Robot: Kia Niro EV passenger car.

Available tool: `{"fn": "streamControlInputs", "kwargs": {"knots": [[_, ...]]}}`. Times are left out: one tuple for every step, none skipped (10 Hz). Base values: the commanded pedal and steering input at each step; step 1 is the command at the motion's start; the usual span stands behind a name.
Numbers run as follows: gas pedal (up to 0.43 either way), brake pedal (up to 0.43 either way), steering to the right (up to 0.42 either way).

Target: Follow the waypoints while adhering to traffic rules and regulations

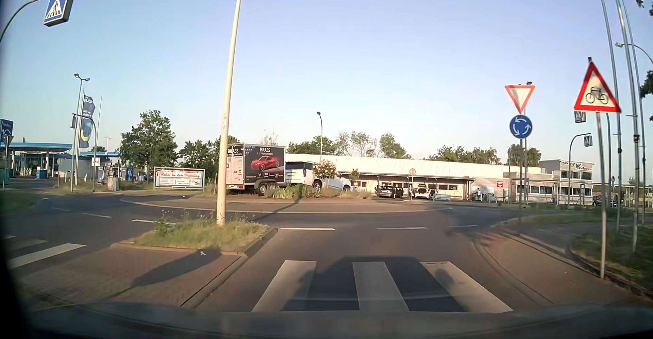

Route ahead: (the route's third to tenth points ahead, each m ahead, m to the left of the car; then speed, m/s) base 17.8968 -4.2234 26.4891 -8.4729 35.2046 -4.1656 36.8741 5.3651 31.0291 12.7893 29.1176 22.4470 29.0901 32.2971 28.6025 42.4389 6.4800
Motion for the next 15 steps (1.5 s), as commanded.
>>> {"fn": "streamControlInputs", "kwargs": {"knots": [[0.039, 0.030, 0.017], [0.039, 0.030, 0.030], [0.039, 0.030, 0.045], [0.039, 0.030, 0.064], [0.039, 0.030, 0.079], [0.039, 0.030, 0.096], [0.039, 0.030, 0.112], [0.039, 0.030, 0.132], [0.039, 0.030, 0.151], [0.039, 0.030, 0.172], [0.039, 0.030, 0.186], [0.039, 0.030, 0.204], [0.039, 0.030, 0.227], [0.039, 0.030, 0.247], [0.039, 0.030, 0.263]]}}
